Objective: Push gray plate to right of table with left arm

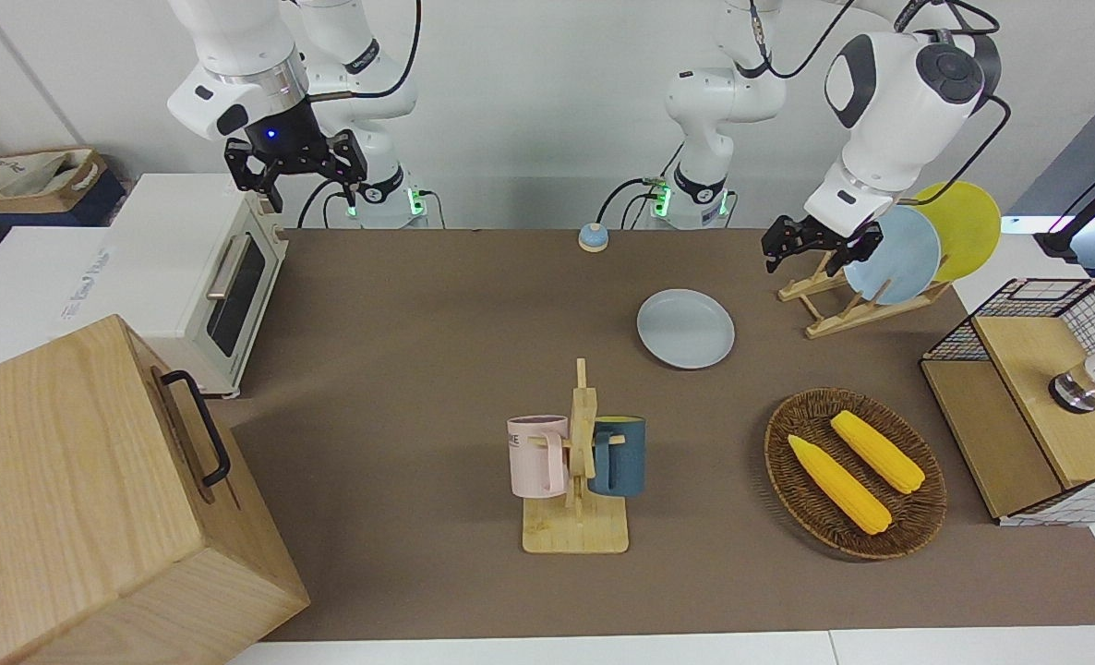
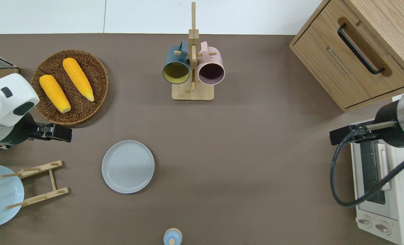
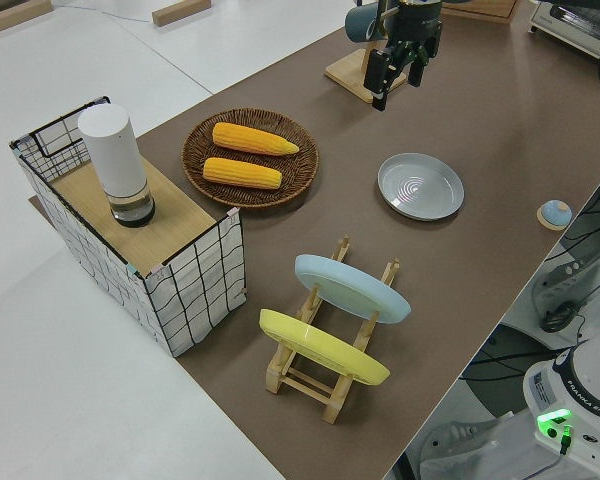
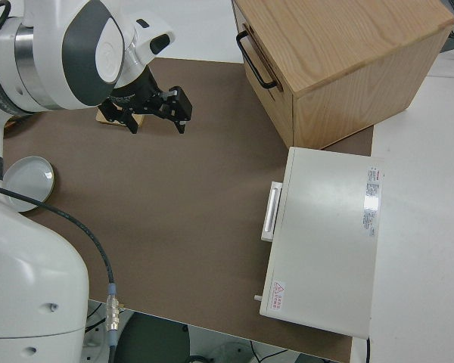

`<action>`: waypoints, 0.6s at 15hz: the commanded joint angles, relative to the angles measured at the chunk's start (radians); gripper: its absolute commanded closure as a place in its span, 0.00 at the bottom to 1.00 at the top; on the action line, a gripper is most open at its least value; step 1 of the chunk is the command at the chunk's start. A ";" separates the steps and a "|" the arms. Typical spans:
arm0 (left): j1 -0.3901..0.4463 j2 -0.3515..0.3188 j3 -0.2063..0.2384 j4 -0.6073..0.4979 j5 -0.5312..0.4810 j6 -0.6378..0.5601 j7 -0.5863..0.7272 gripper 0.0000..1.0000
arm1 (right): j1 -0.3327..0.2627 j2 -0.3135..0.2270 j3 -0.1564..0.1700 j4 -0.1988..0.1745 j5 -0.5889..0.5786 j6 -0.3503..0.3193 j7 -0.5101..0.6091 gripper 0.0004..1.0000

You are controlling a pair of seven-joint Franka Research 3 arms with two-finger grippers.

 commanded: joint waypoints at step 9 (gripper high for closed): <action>-0.017 -0.179 -0.008 -0.551 -0.026 0.476 -0.043 0.01 | -0.011 -0.008 0.006 -0.001 0.008 -0.012 -0.003 0.02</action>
